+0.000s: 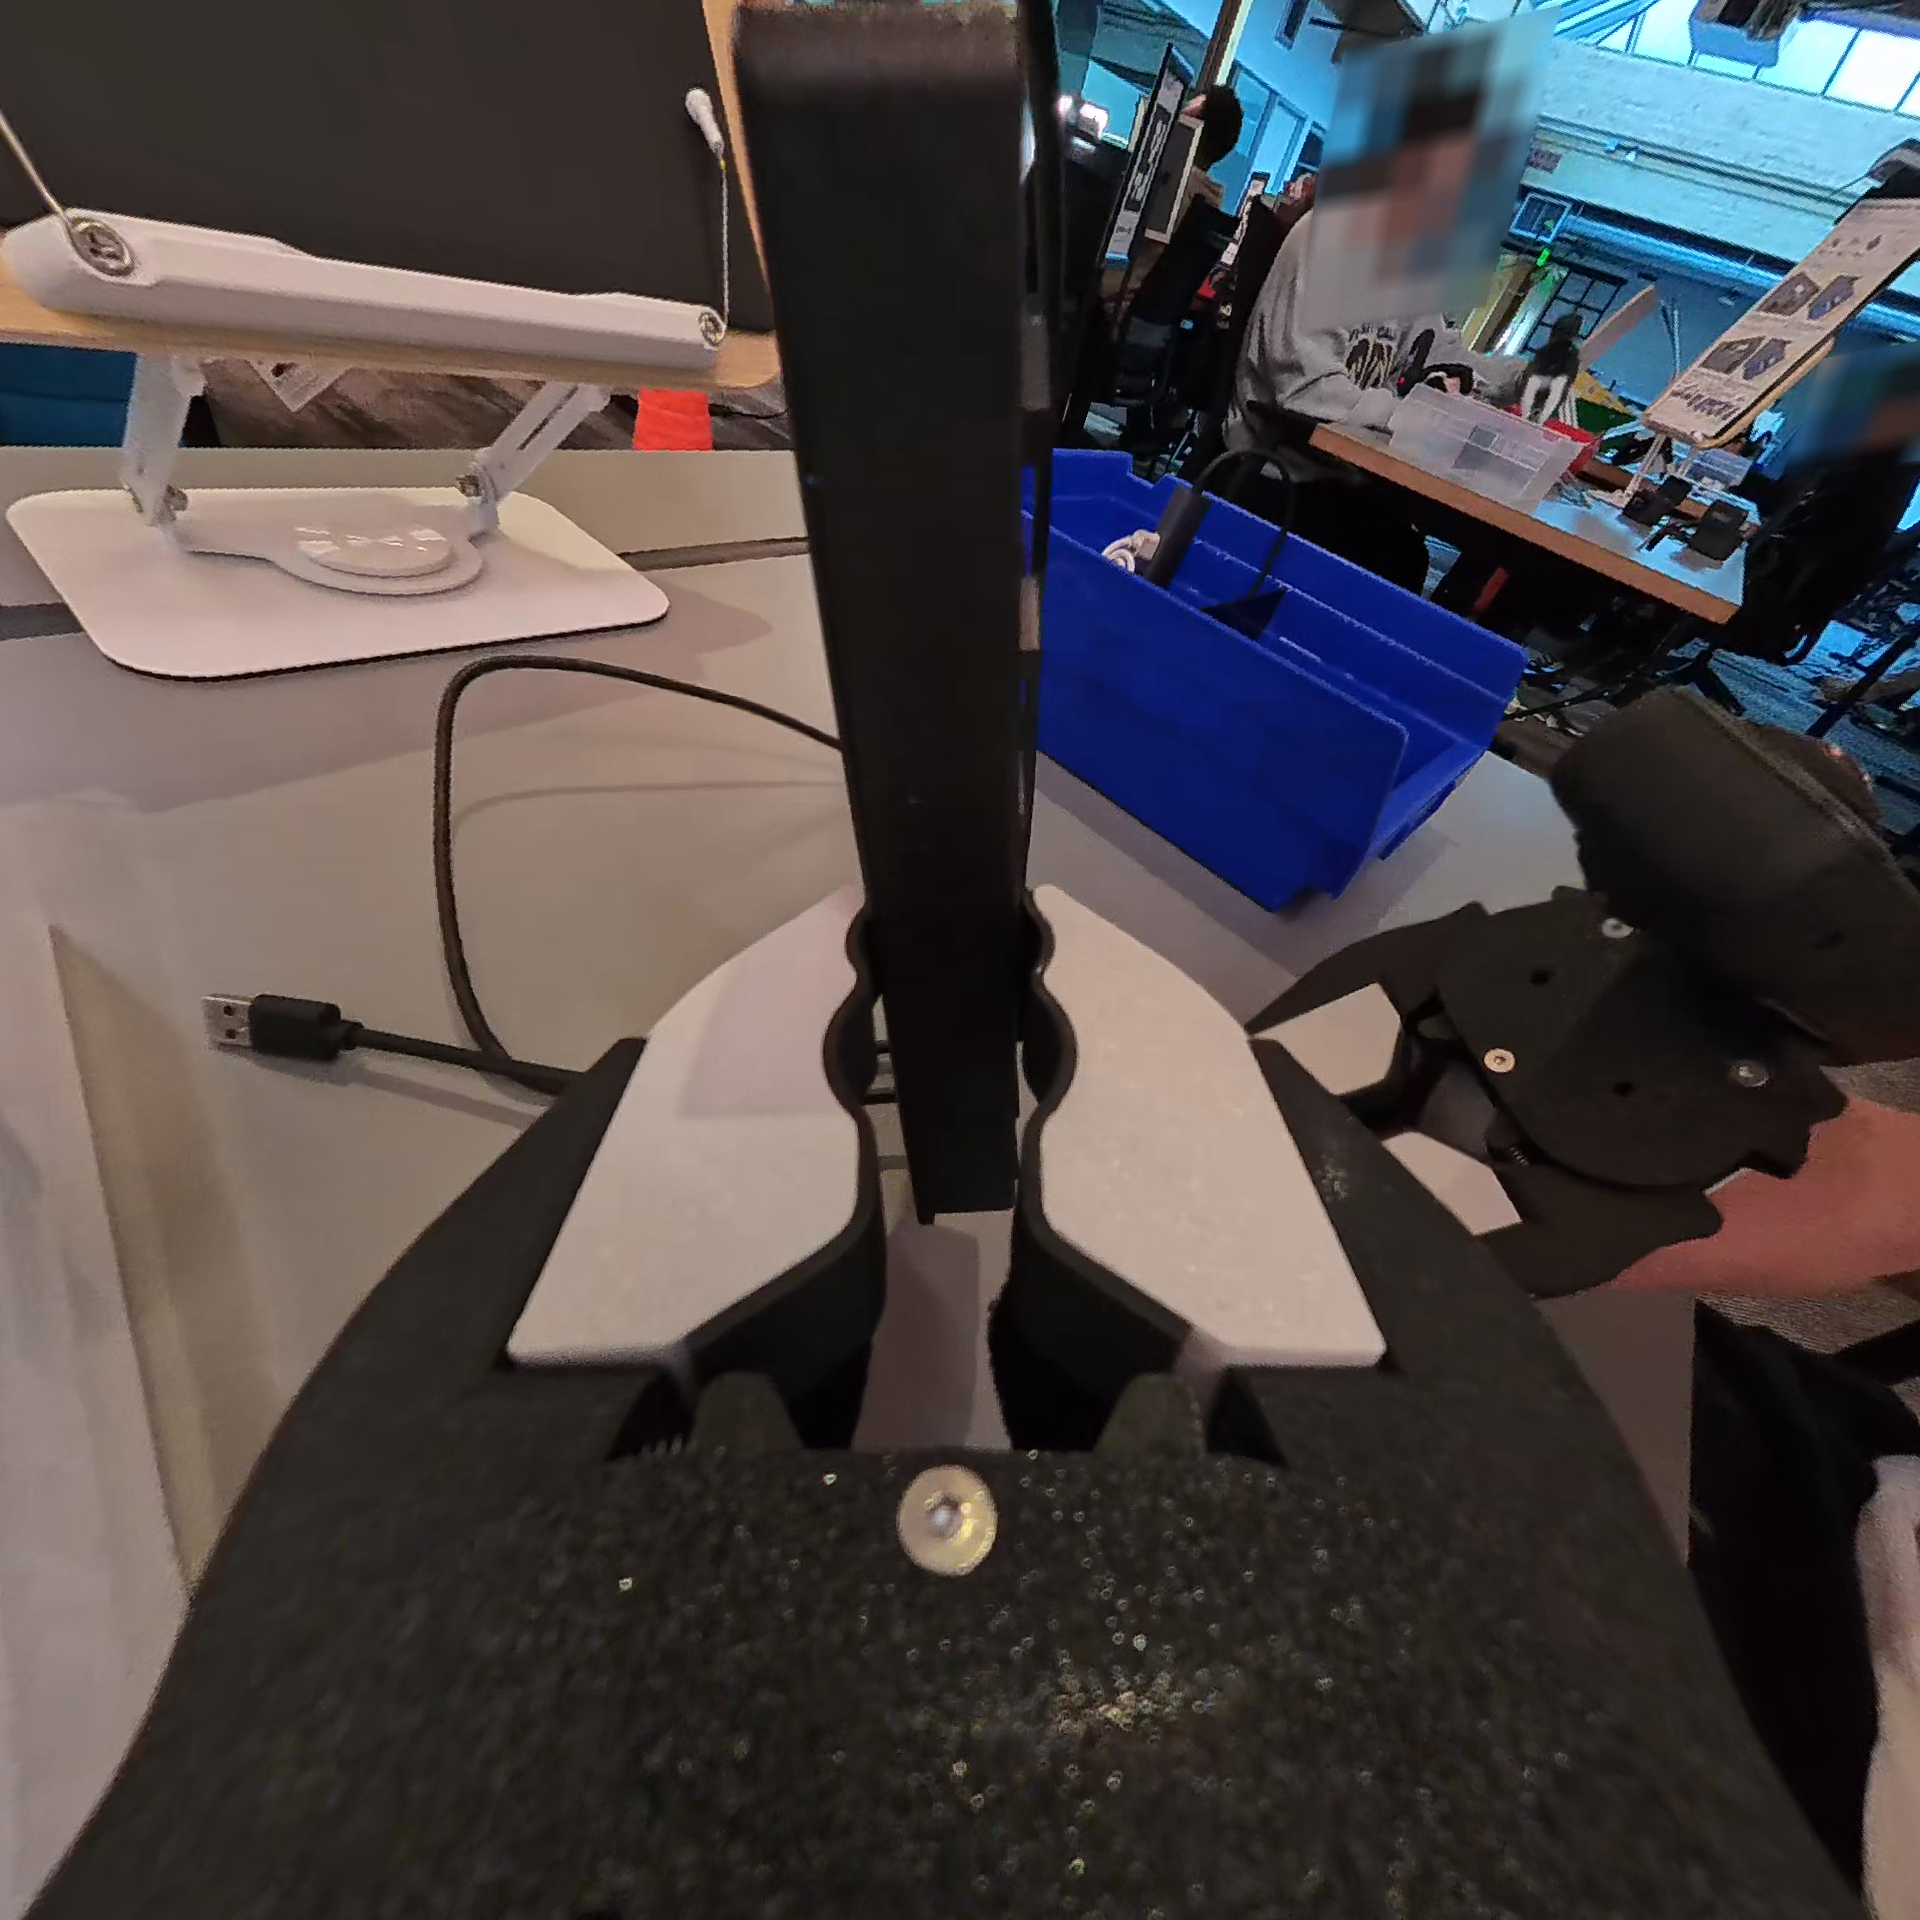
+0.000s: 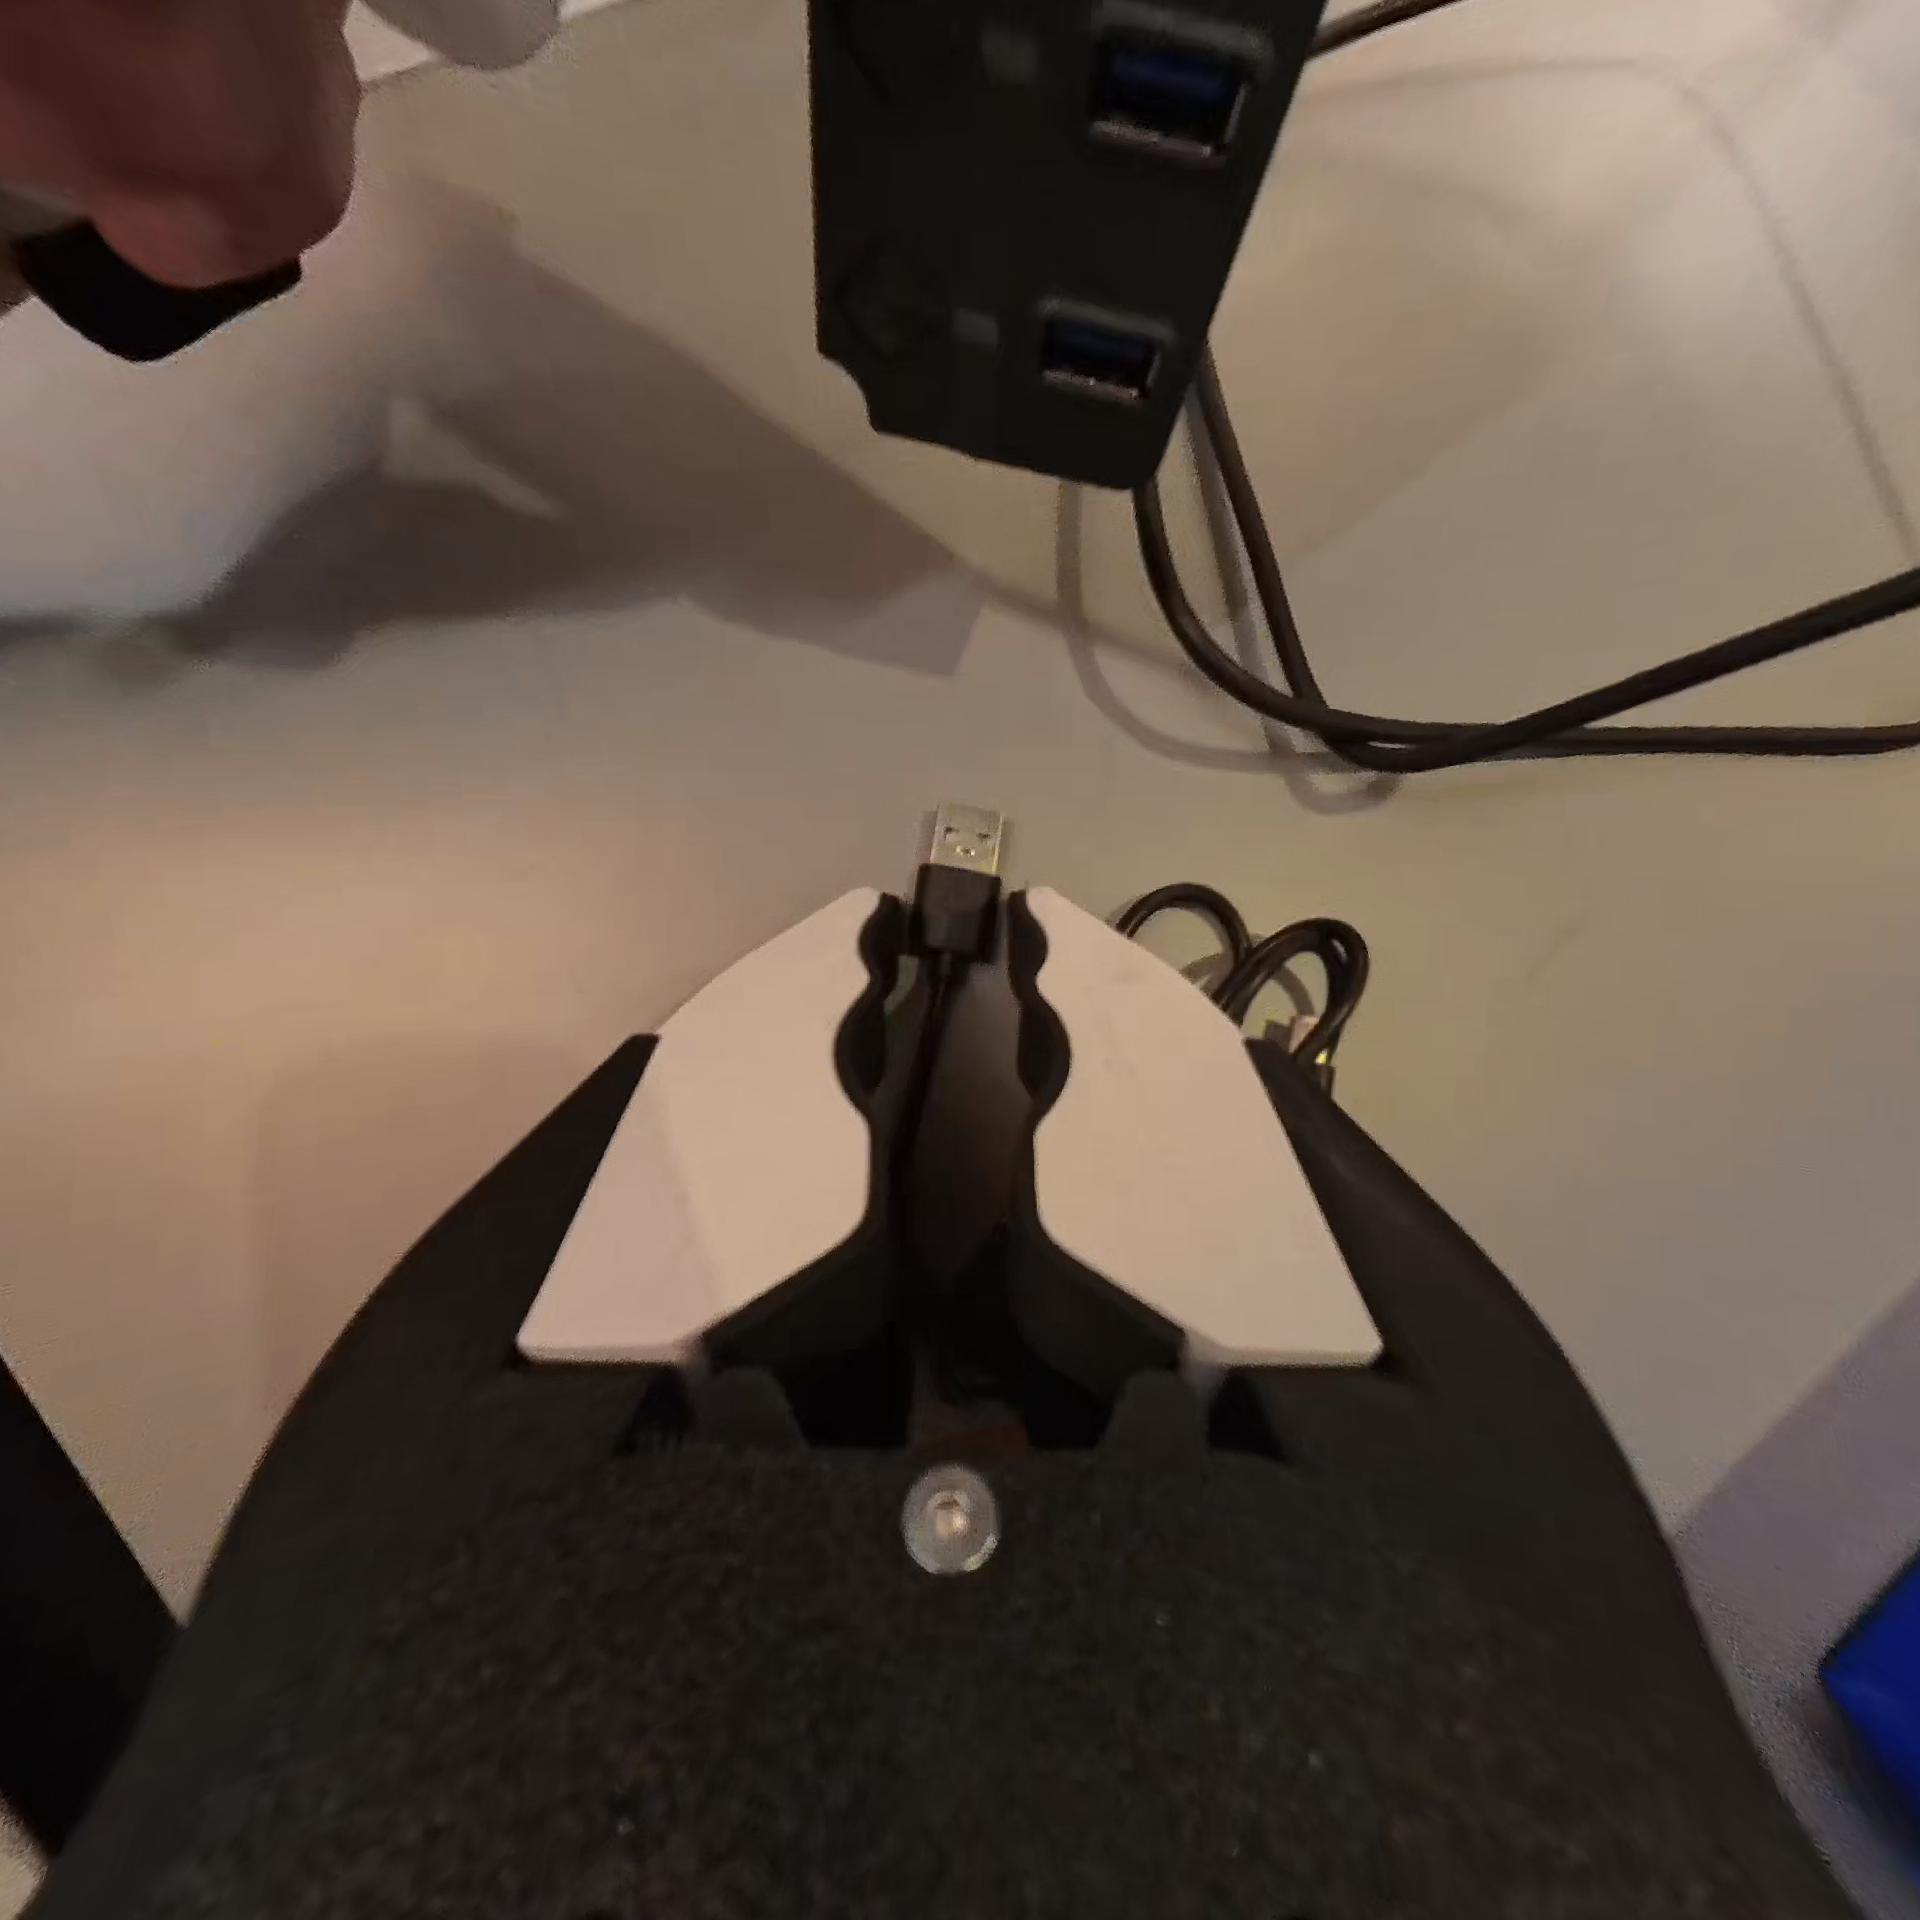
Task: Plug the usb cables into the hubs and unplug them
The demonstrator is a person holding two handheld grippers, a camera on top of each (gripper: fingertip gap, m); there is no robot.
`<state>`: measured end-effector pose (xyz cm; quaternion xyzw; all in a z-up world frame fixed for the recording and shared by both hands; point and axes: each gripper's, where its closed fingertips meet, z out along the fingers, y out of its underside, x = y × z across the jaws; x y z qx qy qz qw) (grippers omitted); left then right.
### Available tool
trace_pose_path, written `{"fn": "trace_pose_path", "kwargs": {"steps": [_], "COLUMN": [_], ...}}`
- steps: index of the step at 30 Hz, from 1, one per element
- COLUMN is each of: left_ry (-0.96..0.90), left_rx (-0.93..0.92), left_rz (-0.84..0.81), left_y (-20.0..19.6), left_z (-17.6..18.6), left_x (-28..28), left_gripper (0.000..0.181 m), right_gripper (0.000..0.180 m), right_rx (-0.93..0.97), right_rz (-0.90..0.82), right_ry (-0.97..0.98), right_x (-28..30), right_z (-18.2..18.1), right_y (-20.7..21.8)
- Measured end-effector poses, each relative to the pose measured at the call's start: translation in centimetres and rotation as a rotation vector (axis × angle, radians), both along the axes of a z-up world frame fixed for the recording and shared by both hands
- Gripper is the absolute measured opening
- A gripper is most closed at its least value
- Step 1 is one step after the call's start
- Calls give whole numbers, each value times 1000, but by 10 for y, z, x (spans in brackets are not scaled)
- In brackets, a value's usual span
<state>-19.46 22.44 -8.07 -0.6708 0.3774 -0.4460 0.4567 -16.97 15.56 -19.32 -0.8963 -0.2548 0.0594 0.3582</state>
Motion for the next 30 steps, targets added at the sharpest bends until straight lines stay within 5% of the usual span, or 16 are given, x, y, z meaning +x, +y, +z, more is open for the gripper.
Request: {"fn": "trace_pose_path", "kwargs": {"steps": [9,18,30], "left_ry": [22,73,139], "left_rx": [30,70,120], "left_rz": [-2,-39,-52], "left_y": [1,-9,-25], "left_z": [-4,-11,-16], "left_x": [0,13,27], "left_gripper": [23,23,23], "right_gripper": [15,14,14], "right_rx": [26,78,27], "right_rz": [41,57,25], "right_ry": [-41,109,128], "right_x": [6,12,13], "right_z": [3,110,103], "right_y": [-2,4,23]}}
